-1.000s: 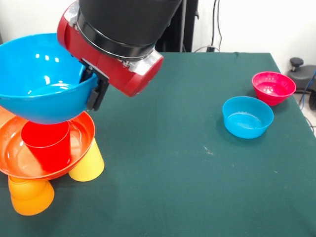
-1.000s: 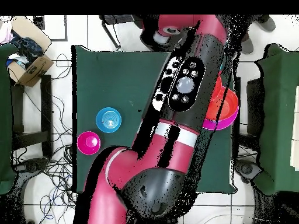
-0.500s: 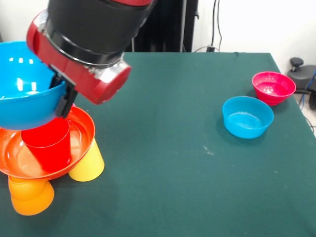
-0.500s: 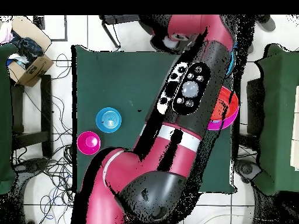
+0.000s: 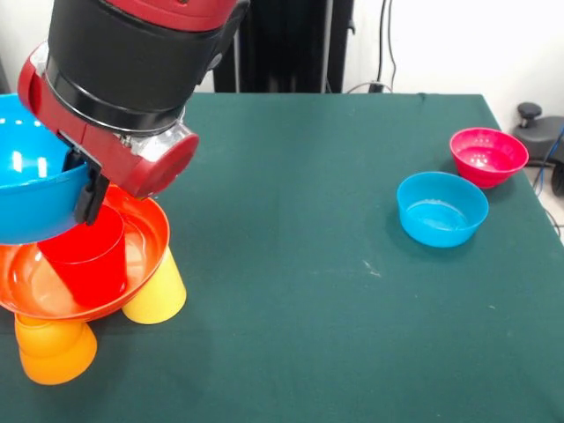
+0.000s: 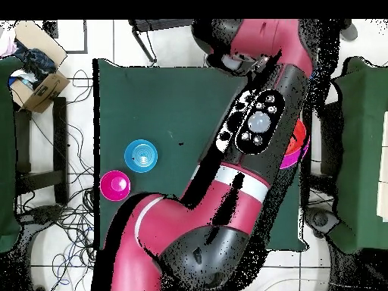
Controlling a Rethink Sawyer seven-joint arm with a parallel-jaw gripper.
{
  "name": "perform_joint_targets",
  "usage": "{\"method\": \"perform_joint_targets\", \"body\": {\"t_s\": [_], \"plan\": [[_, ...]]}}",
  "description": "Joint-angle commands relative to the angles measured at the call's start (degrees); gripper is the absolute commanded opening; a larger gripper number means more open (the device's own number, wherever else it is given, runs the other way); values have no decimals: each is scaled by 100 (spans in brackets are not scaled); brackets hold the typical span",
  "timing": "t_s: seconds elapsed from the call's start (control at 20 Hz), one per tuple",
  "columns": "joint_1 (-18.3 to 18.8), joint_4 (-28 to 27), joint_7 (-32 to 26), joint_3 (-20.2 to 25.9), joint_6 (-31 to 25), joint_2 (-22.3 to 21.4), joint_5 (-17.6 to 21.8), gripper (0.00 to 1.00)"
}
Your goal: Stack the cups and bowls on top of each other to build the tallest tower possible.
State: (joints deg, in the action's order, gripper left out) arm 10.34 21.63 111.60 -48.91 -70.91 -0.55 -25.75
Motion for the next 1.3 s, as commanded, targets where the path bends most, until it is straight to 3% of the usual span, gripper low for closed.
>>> {"method": "perform_joint_targets", "body": {"t_s": [0.05,0.75,1.3], "plan": [[-175,688,-1184,933,176,-188,456,0],[-318,943,-1022,1264,191,-296,541,0],[-238,906,-1153,1089,-156,-250,751,0]]}}
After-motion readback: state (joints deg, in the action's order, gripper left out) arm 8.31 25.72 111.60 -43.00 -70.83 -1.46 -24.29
